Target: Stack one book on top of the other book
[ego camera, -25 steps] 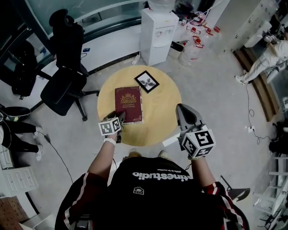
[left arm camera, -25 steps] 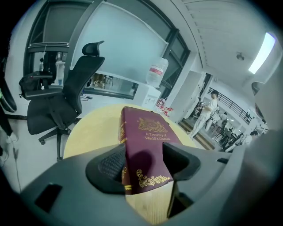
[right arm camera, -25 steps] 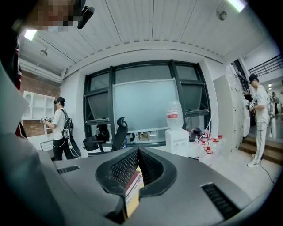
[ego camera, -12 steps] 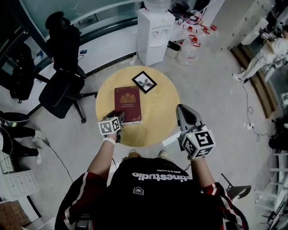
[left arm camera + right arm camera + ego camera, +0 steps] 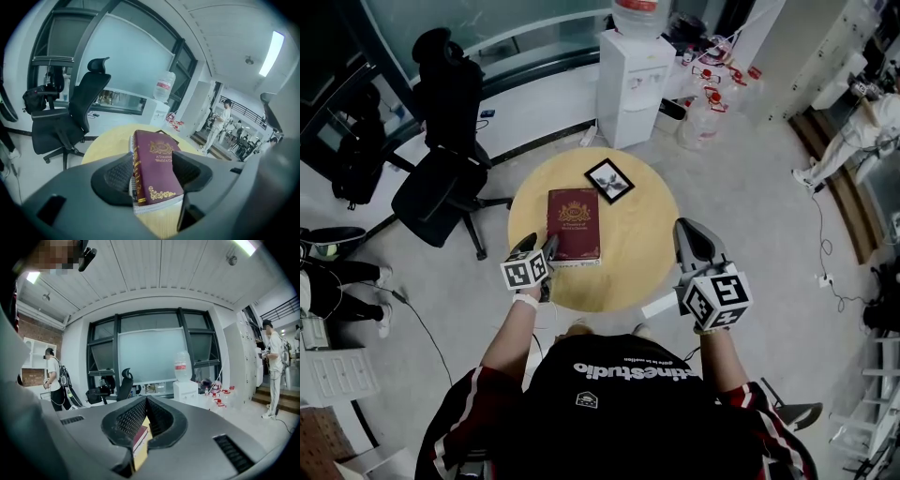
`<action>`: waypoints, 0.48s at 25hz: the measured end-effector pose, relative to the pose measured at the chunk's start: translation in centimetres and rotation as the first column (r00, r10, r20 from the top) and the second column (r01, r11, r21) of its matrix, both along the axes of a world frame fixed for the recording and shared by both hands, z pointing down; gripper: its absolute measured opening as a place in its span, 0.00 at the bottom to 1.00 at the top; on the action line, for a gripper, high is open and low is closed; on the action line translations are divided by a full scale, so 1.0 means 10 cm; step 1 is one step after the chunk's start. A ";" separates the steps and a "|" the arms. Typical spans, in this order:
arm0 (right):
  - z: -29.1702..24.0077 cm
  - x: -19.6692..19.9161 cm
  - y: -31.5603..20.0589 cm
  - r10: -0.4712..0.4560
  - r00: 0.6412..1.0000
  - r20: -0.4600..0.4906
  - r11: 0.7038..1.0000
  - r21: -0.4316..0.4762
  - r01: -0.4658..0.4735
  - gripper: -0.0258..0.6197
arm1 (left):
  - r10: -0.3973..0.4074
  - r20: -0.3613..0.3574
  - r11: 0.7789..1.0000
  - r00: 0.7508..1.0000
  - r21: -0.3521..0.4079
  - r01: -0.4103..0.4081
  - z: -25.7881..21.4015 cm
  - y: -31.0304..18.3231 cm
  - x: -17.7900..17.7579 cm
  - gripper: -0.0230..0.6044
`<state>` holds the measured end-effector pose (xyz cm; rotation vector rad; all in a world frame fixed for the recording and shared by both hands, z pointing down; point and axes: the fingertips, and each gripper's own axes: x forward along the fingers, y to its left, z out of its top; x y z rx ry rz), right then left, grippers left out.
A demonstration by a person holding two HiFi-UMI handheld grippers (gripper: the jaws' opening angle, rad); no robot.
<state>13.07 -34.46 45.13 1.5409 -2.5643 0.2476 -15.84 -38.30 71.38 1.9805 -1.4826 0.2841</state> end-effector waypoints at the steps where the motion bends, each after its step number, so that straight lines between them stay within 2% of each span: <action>1: -0.03 0.00 -0.01 -0.004 1.000 0.000 1.000 0.005 0.004 0.09 | 0.002 -0.001 1.000 1.000 0.017 -0.002 -0.07 0.00 0.00 0.48; 7: -0.16 0.04 -0.06 -0.019 1.000 0.006 0.999 0.030 0.019 0.09 | -0.009 -0.007 0.991 1.000 0.136 0.010 -0.60 0.00 0.04 0.47; 12: -0.30 0.07 -0.09 -0.033 0.999 0.023 0.999 0.044 0.032 0.08 | -0.002 -0.014 0.967 1.000 0.255 0.006 -1.21 -0.02 0.14 0.47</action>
